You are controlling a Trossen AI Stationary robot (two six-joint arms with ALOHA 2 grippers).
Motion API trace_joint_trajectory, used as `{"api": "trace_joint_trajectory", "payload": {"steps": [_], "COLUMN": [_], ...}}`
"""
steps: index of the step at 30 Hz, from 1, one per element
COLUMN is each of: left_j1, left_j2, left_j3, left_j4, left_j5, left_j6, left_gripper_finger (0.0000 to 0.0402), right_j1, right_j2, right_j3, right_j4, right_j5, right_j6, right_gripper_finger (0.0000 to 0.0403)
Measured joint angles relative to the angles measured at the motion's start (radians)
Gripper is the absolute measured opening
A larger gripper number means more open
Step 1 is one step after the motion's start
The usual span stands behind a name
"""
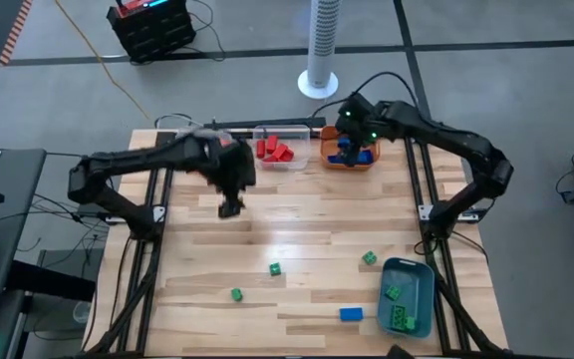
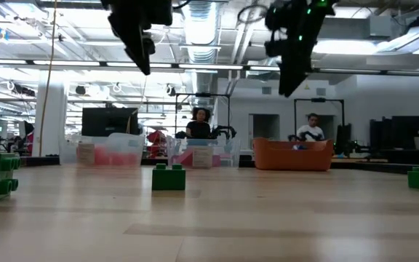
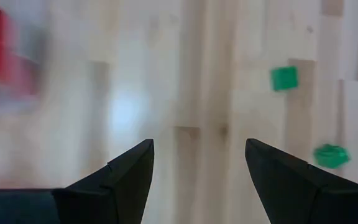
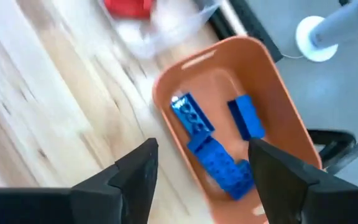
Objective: Sort blocks
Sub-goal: Put the green game piece into the blue bin
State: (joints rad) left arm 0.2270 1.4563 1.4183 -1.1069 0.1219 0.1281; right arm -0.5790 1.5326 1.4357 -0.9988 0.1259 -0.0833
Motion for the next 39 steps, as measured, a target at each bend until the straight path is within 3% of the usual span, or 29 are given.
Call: {"api": "trace_joint_trajectory", "payload": {"steps": [3,8,15,21,26,30,39], "left_j1": [-0.115,-0.289,-0.46,-0.556,-0.605,-0.617,-0.62], "left_j2": [0.002,0.001,0.001,0.009,0.086,0.19,0.328], "left_j3": [-0.054,-0.176,-0.355,-0.541,-0.663,-0.674,-0.673], "left_j4": [0.061,0.299,0.69,1.033,1.301,1.391,1.576], "left_j5": [-0.003,-0.018,-0.253,-0.438,-0.539,-0.53,-0.521], "left_j6": [-0.115,-0.321,-0.558,-0.585,-0.538,-0.484,-0.523], "left_gripper_finger": [0.0249,0.0249,0.0249,0.0249,0.0249,0.0249,0.0249], "right_j1": [0.034,0.066,0.066,0.067,0.073,0.087,0.108], "right_j2": [-0.039,-0.096,-0.164,-0.195,-0.199,-0.199,-0.198], "right_j3": [0.0,0.0,0.0,0.0,0.0,0.0,0.0], "right_j4": [0.01,0.013,0.045,0.105,0.092,0.089,0.076], "right_j5": [0.008,0.008,0.012,0.012,0.011,0.009,0.007], "right_j6": [0.115,0.178,0.173,0.154,0.154,0.155,0.155], "right_gripper_finger": [0.0246,0.0245,0.0245,0.0244,0.0244,0.0244,0.0244]}}
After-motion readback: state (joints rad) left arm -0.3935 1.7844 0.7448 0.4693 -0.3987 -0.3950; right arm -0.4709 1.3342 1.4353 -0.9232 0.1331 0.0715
